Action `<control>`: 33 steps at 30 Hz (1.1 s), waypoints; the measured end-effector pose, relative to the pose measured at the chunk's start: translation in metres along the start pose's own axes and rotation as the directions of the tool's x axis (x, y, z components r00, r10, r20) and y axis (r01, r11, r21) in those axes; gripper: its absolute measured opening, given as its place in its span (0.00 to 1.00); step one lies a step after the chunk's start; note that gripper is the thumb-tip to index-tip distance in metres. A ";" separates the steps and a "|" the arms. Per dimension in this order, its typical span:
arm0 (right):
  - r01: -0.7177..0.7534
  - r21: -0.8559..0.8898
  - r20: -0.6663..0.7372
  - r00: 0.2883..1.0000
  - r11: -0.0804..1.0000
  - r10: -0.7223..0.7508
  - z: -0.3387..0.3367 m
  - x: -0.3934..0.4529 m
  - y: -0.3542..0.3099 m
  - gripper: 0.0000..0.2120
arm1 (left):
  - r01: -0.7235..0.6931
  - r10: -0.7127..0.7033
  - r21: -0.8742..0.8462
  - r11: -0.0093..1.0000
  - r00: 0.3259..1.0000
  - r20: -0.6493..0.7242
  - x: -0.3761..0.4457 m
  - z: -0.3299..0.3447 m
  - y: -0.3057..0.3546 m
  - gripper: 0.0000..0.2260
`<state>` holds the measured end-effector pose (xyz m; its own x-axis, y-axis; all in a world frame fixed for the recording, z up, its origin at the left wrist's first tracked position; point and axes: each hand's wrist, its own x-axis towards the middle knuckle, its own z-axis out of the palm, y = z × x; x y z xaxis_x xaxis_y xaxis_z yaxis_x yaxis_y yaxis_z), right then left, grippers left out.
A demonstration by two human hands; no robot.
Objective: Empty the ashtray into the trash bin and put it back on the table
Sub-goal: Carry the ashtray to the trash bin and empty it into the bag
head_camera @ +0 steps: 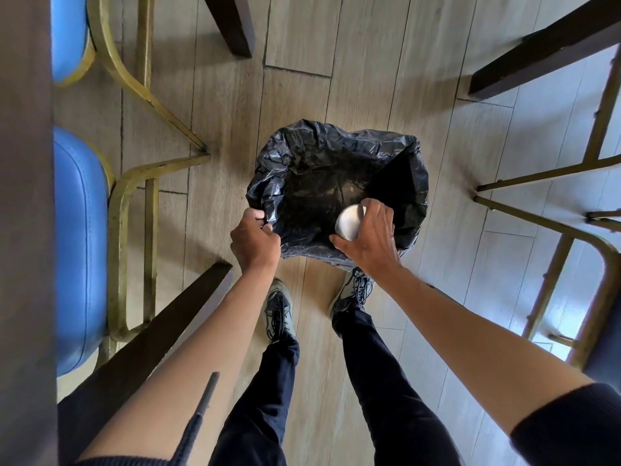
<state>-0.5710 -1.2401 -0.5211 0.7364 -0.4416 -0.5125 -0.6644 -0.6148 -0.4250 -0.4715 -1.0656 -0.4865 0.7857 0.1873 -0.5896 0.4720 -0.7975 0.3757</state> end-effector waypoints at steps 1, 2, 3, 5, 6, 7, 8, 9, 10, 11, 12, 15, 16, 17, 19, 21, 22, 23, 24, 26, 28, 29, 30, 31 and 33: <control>-0.008 -0.012 0.026 1.000 1.000 0.009 0.001 -0.001 0.000 0.43 | -0.001 0.001 -0.002 1.000 1.000 0.000 0.000 0.000 0.000 0.10; -0.011 -0.018 0.040 0.999 1.000 0.012 0.000 -0.002 0.000 0.44 | -0.002 0.002 -0.004 1.000 1.000 0.001 0.000 0.000 -0.001 0.10; -0.007 -0.016 0.029 1.000 1.000 0.007 0.000 -0.002 0.000 0.45 | -0.004 0.004 -0.005 1.000 1.000 0.002 0.001 0.000 -0.001 0.10; -0.006 0.013 -0.031 0.999 1.000 0.007 -0.002 -0.001 -0.002 0.46 | -0.011 0.011 -0.006 1.000 1.000 0.001 0.001 0.000 -0.002 0.10; -0.011 0.023 -0.049 0.999 1.000 0.012 -0.003 -0.001 -0.003 0.46 | -0.013 0.013 -0.006 1.000 1.000 0.001 0.002 0.001 -0.002 0.10; -0.015 0.020 -0.046 0.999 1.000 0.015 -0.002 -0.002 -0.002 0.46 | -0.012 0.012 -0.005 1.000 1.000 0.001 0.002 0.001 -0.002 0.10; -0.023 0.011 -0.019 1.000 1.000 0.023 -0.001 -0.002 -0.001 0.46 | -0.012 0.012 -0.003 1.000 1.000 0.001 0.002 0.000 -0.002 0.10; -0.034 0.000 0.018 0.999 0.999 0.034 -0.001 -0.003 -0.001 0.46 | -0.012 0.012 -0.001 1.000 1.000 0.002 0.002 0.000 -0.002 0.10; -0.044 -0.008 0.045 0.998 0.999 0.044 0.000 -0.004 -0.001 0.46 | -0.014 0.014 0.001 1.000 1.000 0.004 0.002 0.001 -0.002 0.10; -0.041 -0.012 0.048 0.998 0.999 0.042 0.000 -0.004 -0.001 0.46 | -0.016 0.016 0.002 1.000 1.000 0.006 0.002 0.001 -0.002 0.10; -0.032 -0.013 0.032 0.999 0.999 0.032 -0.001 -0.003 -0.001 0.46 | -0.018 0.017 0.005 1.000 1.000 0.007 0.002 0.001 -0.002 0.10; -0.032 0.000 -0.022 0.999 0.999 0.032 -0.002 -0.002 -0.002 0.44 | -0.014 0.014 0.023 1.000 1.000 -0.004 0.002 0.001 -0.002 0.10; -0.052 -0.001 0.001 0.999 0.999 0.052 -0.002 -0.002 0.000 0.44 | -0.015 0.015 0.026 1.000 1.000 -0.005 0.001 0.000 -0.002 0.10; -0.071 -0.005 0.036 0.997 0.997 0.071 -0.001 -0.003 0.002 0.44 | -0.015 0.015 0.025 1.000 1.000 -0.003 0.001 0.000 -0.002 0.10; -0.079 -0.012 0.080 0.994 0.997 0.080 -0.003 -0.003 0.004 0.43 | -0.013 0.013 0.015 1.000 1.000 0.007 0.002 0.000 -0.002 0.10; -0.065 0.000 0.062 0.996 0.998 0.065 -0.004 -0.002 0.004 0.43 | -0.013 0.013 0.016 1.000 1.000 0.011 0.002 0.000 -0.002 0.10; -0.064 0.012 0.041 0.997 0.998 0.064 -0.006 -0.001 0.002 0.43 | -0.015 0.015 0.018 1.000 1.000 0.012 0.002 0.000 -0.002 0.10; -0.070 0.029 0.020 0.997 0.997 0.070 -0.008 0.000 0.002 0.43 | -0.016 0.016 0.018 1.000 1.000 0.016 0.002 0.000 -0.001 0.10; -0.082 0.051 0.004 0.997 0.995 0.082 -0.010 -0.001 0.001 0.43 | -0.014 0.013 0.016 1.000 1.000 0.022 0.002 0.001 -0.001 0.10; -0.128 0.132 -0.006 0.992 0.983 0.130 -0.014 -0.003 0.001 0.43 | 0.004 -0.004 0.007 1.000 0.999 0.042 0.003 0.002 -0.003 0.11; -0.189 0.246 -0.006 0.981 0.951 0.196 -0.023 -0.007 0.001 0.41 | 0.031 -0.029 -0.030 0.999 0.997 0.065 0.001 0.001 -0.005 0.12; -0.224 0.322 0.000 0.972 0.920 0.236 -0.028 -0.010 0.001 0.38 | 0.040 -0.036 -0.053 0.998 0.997 0.075 -0.002 0.000 -0.005 0.13; -0.263 0.417 0.017 0.959 0.870 0.282 -0.035 -0.013 0.000 0.34 | 0.041 -0.036 -0.068 0.997 0.996 0.079 -0.006 -0.001 -0.005 0.14; -0.317 0.532 0.059 0.939 0.785 0.339 -0.042 -0.017 0.000 0.29 | 0.035 -0.029 -0.073 0.997 0.997 0.076 -0.012 -0.003 -0.004 0.16; -0.439 0.759 0.229 0.871 0.480 0.435 -0.056 -0.025 0.000 0.20 | 0.011 -0.006 -0.078 0.997 0.997 0.072 -0.028 -0.008 0.000 0.18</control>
<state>-0.5824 -1.2656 -0.4670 0.3234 -0.5022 -0.8020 -0.7395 0.3946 -0.5453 -0.4903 -1.0659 -0.4645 0.7521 0.1501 -0.6418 0.5108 -0.7481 0.4236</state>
